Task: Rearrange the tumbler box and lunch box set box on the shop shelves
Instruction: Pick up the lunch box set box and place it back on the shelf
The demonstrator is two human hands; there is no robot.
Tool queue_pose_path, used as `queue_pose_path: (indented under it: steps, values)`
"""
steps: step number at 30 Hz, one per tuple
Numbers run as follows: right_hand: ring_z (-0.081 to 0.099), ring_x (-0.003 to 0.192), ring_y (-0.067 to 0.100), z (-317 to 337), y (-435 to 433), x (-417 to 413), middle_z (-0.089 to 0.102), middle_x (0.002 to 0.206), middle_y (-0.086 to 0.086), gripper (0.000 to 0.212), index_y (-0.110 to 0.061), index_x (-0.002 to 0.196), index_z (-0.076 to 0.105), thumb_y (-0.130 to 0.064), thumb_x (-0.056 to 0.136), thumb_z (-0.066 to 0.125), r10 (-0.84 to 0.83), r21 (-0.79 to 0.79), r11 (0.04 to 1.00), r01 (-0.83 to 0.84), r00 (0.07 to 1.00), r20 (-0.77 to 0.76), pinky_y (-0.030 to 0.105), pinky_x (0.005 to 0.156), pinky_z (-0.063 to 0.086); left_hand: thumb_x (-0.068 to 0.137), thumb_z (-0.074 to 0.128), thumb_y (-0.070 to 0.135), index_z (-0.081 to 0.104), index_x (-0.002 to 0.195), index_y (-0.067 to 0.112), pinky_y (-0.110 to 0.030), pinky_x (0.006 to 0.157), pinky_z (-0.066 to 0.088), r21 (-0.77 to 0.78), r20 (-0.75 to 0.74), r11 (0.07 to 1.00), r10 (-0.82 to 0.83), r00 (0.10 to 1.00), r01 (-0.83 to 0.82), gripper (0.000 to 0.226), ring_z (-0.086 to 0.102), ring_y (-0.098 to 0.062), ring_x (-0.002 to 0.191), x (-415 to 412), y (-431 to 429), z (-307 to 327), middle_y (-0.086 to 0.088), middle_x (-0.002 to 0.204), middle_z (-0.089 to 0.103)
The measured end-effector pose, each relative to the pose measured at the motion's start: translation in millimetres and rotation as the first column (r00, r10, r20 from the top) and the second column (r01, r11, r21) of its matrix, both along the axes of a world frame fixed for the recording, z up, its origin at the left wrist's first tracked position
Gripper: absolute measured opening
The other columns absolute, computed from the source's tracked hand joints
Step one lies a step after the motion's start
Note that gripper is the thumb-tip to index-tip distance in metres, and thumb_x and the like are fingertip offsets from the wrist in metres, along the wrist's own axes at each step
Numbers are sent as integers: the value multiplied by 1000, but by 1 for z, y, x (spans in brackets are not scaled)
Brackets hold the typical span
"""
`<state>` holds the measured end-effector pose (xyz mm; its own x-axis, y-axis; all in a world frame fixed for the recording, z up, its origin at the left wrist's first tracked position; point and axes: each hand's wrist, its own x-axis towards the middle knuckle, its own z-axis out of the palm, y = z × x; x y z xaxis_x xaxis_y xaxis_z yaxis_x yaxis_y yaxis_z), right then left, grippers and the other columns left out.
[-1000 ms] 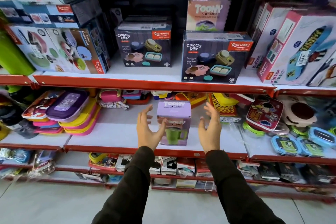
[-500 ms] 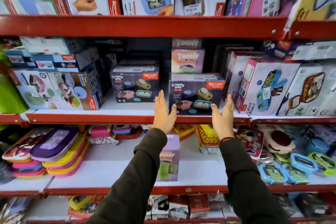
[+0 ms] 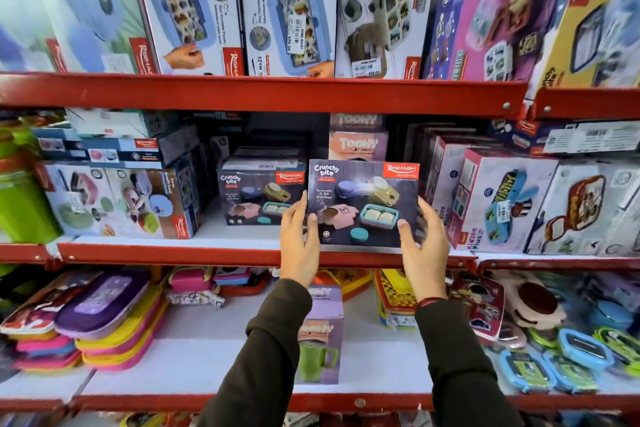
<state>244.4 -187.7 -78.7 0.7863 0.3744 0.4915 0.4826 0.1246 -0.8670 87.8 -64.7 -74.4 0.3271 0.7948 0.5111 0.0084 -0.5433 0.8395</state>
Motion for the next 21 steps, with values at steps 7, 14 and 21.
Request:
queue_pose_path:
  steps: [7,14,21]
  values:
    - [59,124,19,-4,-6,-26,60,136,5,48,-23,142,54,-16,96,68,-3,46,999,1,999,38,45,104,55,107,47,23,44,150,27,-17,114,29,-53,94,998,51,994,-46,44,35,-4,138,-27,-3,-3,5,148,43]
    - [57,128,17,-8,-3,-35,59,139,4,47,-21,141,55,-16,96,68,7,26,1000,-9,998,68,50,107,53,106,48,17,47,149,22,4,97,35,-27,116,997,69,991,-66,43,44,-7,131,-42,-3,-6,2,140,49]
    - [60,125,16,1,18,-47,62,137,-1,45,-33,135,55,-19,95,69,43,52,997,-48,995,94,41,107,54,106,49,18,45,150,24,3,98,33,24,99,995,97,990,-99,45,44,-6,132,-60,15,-1,8,138,48]
